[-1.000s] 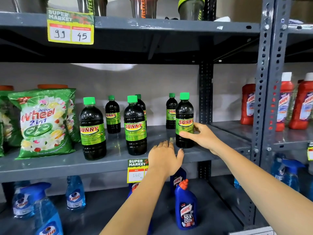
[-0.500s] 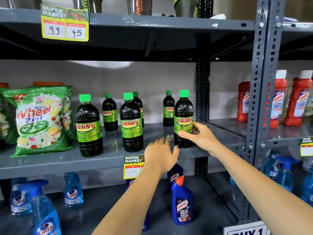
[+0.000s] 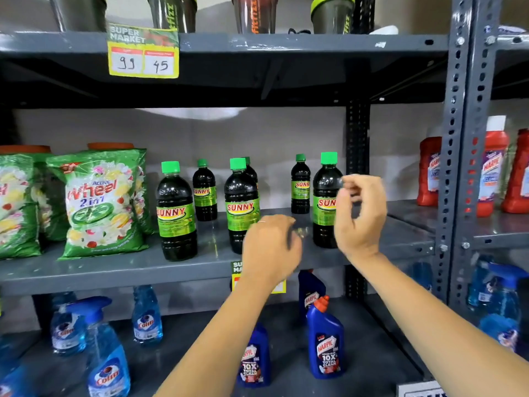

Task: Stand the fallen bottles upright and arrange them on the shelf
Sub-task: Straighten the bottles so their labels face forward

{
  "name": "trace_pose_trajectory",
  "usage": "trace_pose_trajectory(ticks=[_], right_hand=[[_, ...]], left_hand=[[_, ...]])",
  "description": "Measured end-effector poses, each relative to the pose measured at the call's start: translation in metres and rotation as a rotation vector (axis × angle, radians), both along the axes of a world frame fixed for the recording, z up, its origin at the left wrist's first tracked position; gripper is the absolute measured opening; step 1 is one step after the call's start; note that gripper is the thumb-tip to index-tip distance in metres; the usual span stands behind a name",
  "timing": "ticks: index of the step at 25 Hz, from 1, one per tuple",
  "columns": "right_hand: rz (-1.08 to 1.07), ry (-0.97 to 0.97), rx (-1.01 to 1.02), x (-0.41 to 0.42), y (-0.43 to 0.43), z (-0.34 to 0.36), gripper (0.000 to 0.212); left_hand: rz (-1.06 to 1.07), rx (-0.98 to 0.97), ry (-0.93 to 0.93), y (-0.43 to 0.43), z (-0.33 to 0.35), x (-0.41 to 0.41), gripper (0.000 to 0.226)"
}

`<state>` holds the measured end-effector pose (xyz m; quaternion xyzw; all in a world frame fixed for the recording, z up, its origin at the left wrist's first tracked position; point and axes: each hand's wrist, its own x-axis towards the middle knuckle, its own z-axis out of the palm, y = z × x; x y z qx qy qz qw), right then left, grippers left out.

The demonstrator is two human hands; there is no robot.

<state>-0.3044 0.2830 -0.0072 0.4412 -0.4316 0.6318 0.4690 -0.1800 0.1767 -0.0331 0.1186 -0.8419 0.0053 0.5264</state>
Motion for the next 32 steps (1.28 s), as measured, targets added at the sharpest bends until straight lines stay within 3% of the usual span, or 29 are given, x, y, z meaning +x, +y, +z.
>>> trace_pose_trajectory(ticks=[2, 4, 6, 8, 10, 13, 19, 32], right_hand=[[0.078, -0.017, 0.172, 0.03, -0.023, 0.005, 0.012], [0.166, -0.261, 0.546, 0.046, -0.048, 0.003, 0.022], [0.235, -0.529, 0.919, 0.053, -0.067, 0.002, 0.063], [0.283, -0.635, 1.081, 0.058, -0.08, -0.003, 0.093], [0.269, -0.616, 1.074, 0.06, -0.092, -0.011, 0.088], [0.215, -0.576, 1.069, 0.058, -0.099, -0.016, 0.072], [0.225, -0.576, 1.02, 0.054, -0.093, -0.02, 0.057], [0.223, -0.558, 1.0, 0.049, -0.091, -0.023, 0.046]], left_hand=[[0.036, -0.001, 0.291, -0.022, 0.001, 0.042, 0.029], [0.135, 0.083, 0.5, -0.053, -0.005, 0.084, 0.032], [0.244, 0.317, 0.537, -0.081, -0.012, 0.111, 0.044], [0.375, 0.565, 0.4, -0.1, -0.019, 0.12, 0.06], [0.484, 0.633, 0.208, -0.108, -0.025, 0.122, 0.068], [0.572, 0.562, 0.017, -0.113, -0.031, 0.12, 0.056], [0.588, 0.474, 0.045, -0.117, -0.037, 0.118, 0.056], [0.508, 0.397, 0.15, -0.119, -0.046, 0.118, 0.057]])
